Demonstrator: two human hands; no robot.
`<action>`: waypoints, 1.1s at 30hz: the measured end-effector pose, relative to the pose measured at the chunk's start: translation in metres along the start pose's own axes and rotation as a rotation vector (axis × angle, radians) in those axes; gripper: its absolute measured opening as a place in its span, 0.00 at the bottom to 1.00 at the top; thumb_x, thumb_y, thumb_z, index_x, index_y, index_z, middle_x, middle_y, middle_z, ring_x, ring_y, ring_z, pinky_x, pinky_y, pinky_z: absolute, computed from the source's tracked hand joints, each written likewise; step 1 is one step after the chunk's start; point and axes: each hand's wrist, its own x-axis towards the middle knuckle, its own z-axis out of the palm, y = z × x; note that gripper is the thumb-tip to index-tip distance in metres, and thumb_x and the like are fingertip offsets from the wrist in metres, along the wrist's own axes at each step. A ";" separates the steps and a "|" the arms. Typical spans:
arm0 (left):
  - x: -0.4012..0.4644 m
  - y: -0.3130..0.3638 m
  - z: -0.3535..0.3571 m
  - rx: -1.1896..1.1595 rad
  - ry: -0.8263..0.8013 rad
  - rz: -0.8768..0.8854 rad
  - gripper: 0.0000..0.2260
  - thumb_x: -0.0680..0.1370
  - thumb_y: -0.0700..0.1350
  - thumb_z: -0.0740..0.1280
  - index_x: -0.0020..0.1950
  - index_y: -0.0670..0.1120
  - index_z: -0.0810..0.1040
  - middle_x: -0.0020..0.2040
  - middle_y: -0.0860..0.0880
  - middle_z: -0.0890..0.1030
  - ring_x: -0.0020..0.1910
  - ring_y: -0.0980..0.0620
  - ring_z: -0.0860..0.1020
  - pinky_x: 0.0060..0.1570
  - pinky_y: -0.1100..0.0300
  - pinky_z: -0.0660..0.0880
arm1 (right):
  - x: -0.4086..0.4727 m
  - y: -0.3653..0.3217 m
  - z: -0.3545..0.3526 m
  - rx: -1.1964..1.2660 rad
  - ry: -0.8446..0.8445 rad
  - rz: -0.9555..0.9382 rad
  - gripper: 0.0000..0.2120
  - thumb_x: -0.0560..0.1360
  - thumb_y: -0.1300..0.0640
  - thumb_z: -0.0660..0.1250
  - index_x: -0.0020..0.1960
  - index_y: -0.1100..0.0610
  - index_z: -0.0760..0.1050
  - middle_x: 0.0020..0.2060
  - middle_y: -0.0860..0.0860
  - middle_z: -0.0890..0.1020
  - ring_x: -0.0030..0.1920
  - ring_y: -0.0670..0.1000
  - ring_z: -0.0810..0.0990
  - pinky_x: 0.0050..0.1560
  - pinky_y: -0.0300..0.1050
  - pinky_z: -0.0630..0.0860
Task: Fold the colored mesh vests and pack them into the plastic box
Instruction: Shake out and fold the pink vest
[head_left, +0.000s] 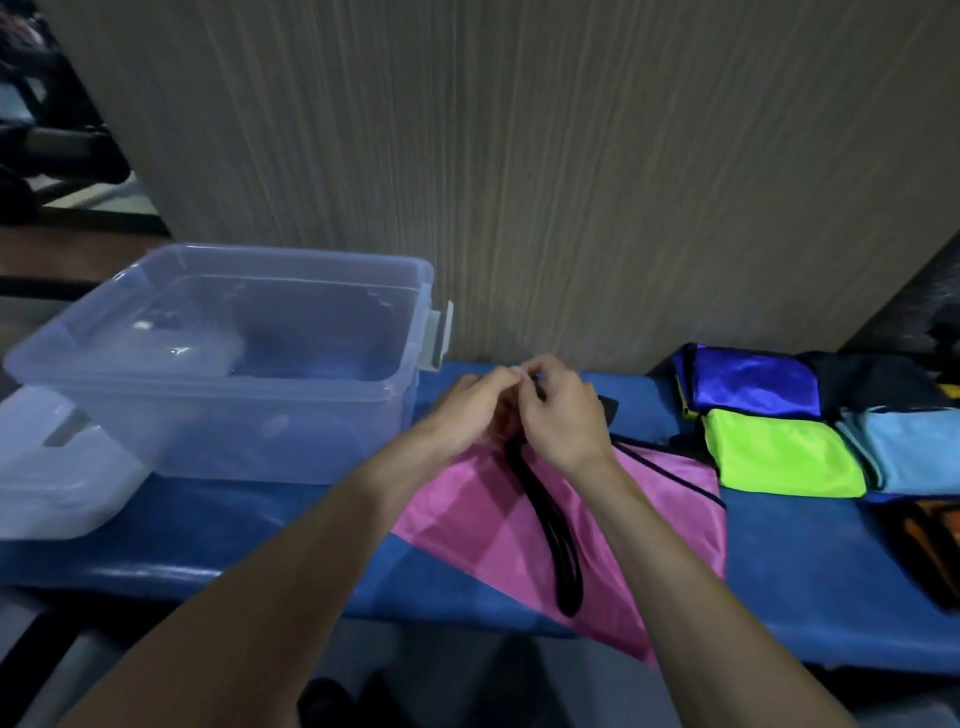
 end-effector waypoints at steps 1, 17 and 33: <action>0.000 0.001 -0.001 -0.002 -0.012 -0.025 0.19 0.79 0.60 0.64 0.34 0.53 0.85 0.31 0.51 0.80 0.31 0.53 0.78 0.38 0.57 0.72 | -0.001 0.001 -0.001 0.066 -0.059 0.009 0.11 0.83 0.49 0.59 0.56 0.52 0.77 0.49 0.51 0.85 0.55 0.56 0.80 0.56 0.54 0.75; 0.006 -0.014 -0.015 0.726 0.278 -0.109 0.13 0.85 0.44 0.56 0.49 0.41 0.78 0.58 0.37 0.81 0.60 0.38 0.78 0.56 0.51 0.73 | -0.029 0.067 -0.061 -0.205 -0.029 -0.175 0.08 0.74 0.60 0.69 0.51 0.50 0.80 0.40 0.44 0.81 0.41 0.48 0.79 0.47 0.48 0.78; 0.005 -0.013 -0.006 1.237 0.239 -0.165 0.16 0.83 0.33 0.54 0.70 0.36 0.71 0.69 0.39 0.75 0.68 0.40 0.75 0.64 0.48 0.72 | -0.049 0.125 -0.097 -0.506 -0.170 -0.084 0.07 0.72 0.51 0.76 0.46 0.49 0.79 0.43 0.43 0.73 0.43 0.49 0.78 0.41 0.45 0.73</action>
